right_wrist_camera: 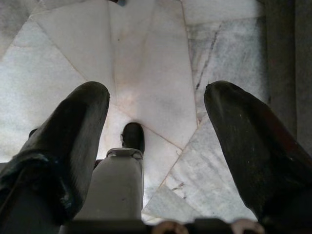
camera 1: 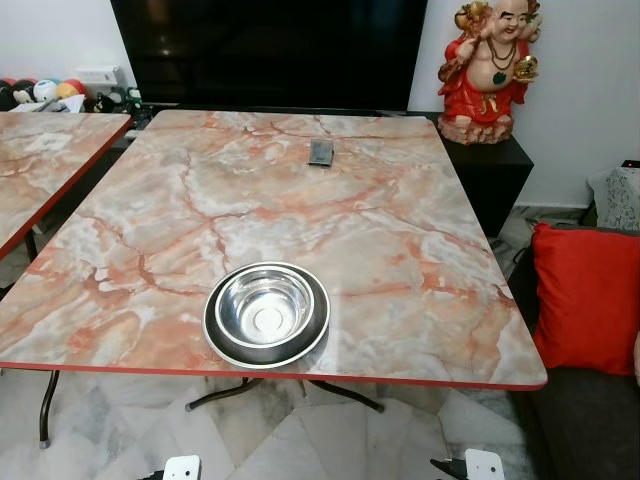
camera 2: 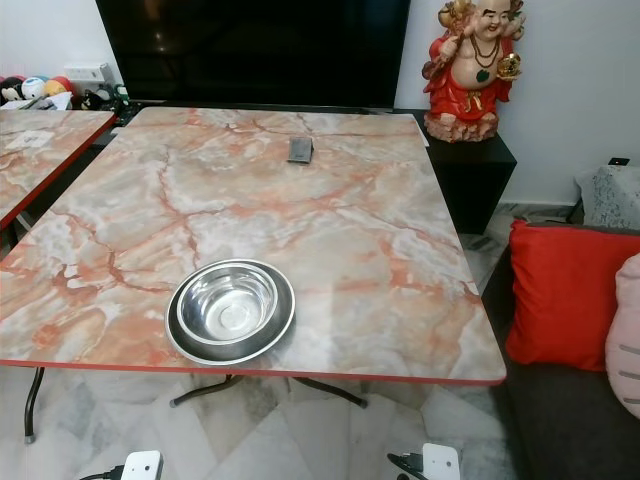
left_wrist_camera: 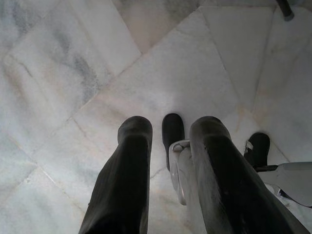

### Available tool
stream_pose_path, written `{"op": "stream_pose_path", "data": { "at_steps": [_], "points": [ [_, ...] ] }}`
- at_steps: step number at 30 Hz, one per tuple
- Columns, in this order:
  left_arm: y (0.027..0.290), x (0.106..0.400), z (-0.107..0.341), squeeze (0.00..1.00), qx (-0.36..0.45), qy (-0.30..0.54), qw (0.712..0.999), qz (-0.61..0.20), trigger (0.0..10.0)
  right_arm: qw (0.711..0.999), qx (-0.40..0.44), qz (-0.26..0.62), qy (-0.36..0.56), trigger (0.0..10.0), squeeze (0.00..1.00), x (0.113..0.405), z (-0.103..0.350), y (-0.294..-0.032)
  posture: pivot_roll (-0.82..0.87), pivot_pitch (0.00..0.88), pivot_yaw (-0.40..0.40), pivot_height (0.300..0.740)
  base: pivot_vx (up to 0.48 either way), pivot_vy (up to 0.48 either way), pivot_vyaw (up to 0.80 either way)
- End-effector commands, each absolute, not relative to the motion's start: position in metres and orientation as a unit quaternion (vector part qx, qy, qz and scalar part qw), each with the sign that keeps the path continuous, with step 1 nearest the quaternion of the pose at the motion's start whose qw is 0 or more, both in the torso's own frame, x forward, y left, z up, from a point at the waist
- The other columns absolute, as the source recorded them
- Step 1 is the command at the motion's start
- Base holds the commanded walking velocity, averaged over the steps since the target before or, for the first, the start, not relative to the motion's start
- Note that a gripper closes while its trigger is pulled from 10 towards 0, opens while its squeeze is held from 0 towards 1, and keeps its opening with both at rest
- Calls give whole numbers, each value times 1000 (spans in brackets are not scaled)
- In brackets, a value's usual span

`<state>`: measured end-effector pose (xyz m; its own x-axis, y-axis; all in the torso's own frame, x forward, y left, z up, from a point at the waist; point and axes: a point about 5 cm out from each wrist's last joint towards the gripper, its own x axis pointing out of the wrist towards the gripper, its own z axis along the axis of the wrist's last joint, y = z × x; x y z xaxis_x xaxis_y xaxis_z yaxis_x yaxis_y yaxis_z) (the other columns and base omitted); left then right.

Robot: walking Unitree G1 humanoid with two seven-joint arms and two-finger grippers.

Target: Setting the table

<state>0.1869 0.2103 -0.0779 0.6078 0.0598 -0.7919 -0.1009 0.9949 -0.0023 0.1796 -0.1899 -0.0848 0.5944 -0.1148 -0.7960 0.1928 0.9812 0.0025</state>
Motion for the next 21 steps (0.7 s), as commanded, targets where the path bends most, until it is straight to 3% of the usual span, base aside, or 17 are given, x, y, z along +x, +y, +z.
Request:
{"op": "stream_pose_path", "data": {
  "at_steps": [1,21],
  "points": [
    [213,184,-79,0,-29,445,894,52,10000,887,51,-90,450,10000,0,175,-87,-190,12,59,-22,740,0,0,0],
    [213,186,-78,0,-29,444,894,53,10000,888,54,-89,447,10000,0,179,-86,-187,7,56,-19,740,0,0,0]
  ]
}}
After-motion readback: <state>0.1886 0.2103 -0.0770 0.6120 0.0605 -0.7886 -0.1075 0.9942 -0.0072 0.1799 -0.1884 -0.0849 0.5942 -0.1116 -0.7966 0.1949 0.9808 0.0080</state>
